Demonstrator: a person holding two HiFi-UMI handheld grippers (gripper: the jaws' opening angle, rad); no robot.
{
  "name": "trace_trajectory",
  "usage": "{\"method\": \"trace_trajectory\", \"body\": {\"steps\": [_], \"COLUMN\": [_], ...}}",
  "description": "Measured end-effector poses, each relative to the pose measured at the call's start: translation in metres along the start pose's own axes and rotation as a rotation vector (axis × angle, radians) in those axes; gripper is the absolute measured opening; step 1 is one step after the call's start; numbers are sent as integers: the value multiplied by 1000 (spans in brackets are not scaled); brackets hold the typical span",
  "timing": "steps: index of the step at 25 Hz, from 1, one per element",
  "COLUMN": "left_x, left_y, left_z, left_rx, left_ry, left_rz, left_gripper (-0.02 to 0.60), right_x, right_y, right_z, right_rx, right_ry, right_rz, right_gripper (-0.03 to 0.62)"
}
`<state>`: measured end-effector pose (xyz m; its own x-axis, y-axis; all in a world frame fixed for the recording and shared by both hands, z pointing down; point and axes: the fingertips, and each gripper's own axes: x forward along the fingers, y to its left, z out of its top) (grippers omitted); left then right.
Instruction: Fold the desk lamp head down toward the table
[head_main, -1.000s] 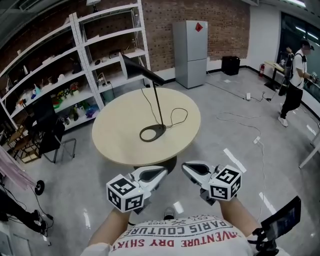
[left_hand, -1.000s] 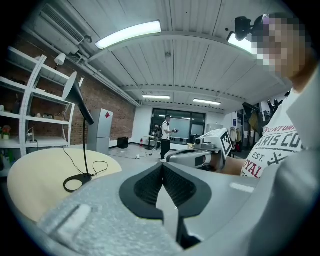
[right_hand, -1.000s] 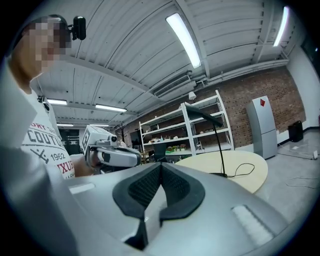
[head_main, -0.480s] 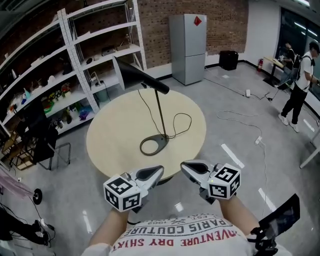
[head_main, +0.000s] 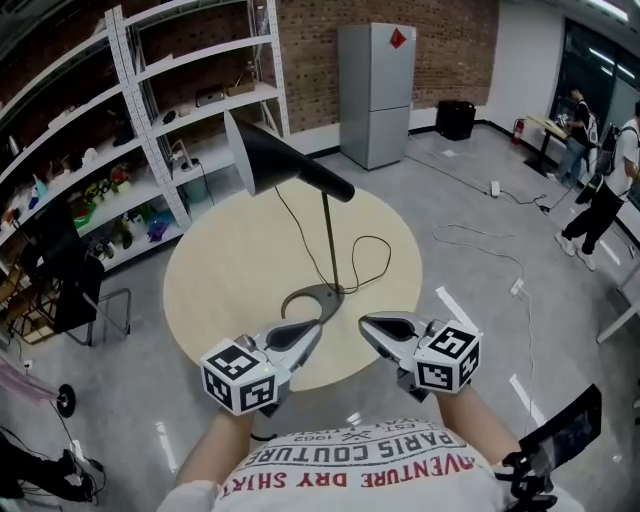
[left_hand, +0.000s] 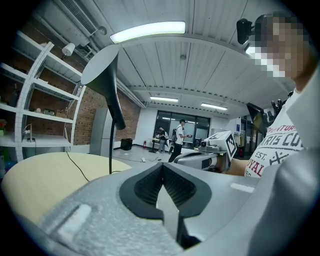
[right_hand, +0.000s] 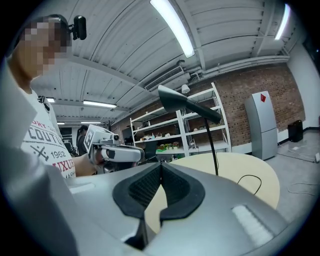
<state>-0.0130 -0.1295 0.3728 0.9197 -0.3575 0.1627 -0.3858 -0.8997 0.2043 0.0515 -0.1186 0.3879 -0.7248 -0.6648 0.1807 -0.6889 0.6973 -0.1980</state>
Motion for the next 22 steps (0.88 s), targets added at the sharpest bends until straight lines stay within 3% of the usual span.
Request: {"method": "trace_trajectory", "body": {"steps": [11,22], "left_x": [6,5], "left_y": [32,60], "left_z": [-16,-18], "left_rx": [-22,-40], "left_ry": [-1,3], "left_rz": [8,69], "left_gripper": [2,2], "right_x": [20,42], "right_y": [-22,-55], "right_z": [-16,-25], "right_rx": [5,-45], "right_ry": [3,60], "right_rz": [-25,-30], "right_gripper": [2,2]}}
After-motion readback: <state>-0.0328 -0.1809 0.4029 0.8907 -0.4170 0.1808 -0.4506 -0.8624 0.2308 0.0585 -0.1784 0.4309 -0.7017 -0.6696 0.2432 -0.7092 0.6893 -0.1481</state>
